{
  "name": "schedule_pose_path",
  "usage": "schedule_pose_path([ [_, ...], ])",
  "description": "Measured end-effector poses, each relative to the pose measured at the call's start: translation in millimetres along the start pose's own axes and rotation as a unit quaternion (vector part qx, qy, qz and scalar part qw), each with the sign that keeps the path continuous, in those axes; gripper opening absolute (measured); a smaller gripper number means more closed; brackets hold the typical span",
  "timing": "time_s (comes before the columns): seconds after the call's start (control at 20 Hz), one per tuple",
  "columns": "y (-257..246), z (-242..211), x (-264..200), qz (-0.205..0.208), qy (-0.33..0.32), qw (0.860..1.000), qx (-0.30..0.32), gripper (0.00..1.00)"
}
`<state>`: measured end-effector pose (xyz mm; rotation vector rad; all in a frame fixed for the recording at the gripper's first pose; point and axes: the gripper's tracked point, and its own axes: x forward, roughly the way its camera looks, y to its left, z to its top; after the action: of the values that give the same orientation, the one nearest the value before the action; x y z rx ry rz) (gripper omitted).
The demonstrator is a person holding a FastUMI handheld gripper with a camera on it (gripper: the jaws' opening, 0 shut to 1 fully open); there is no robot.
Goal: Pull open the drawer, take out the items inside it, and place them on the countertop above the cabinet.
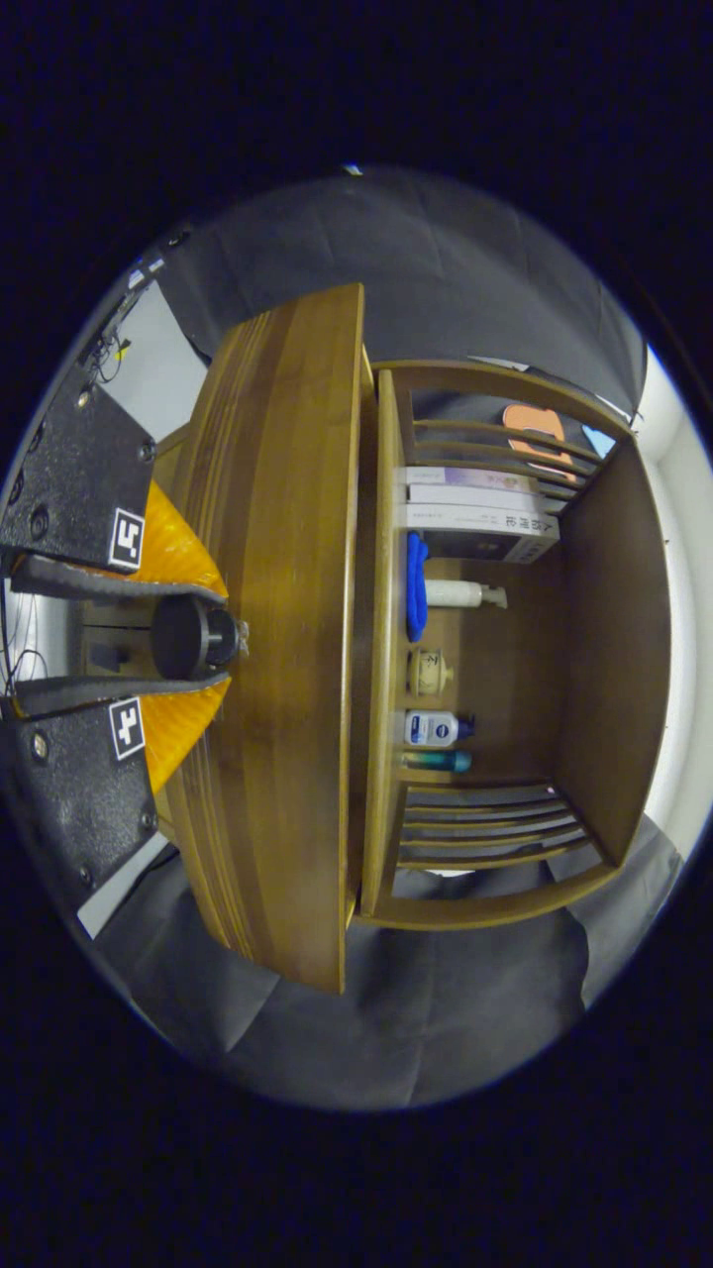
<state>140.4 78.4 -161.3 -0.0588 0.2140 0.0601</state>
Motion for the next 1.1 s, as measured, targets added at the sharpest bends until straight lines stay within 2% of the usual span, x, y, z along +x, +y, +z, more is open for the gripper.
schedule_pose_path([
  [0.65,2.6,-42.8,-95.8,0.006,0.023,1.0,0.01,0.34],
  [1.1,2.2,-48.8,-100.6,0.005,0.02,1.0,0.004,0.35],
])
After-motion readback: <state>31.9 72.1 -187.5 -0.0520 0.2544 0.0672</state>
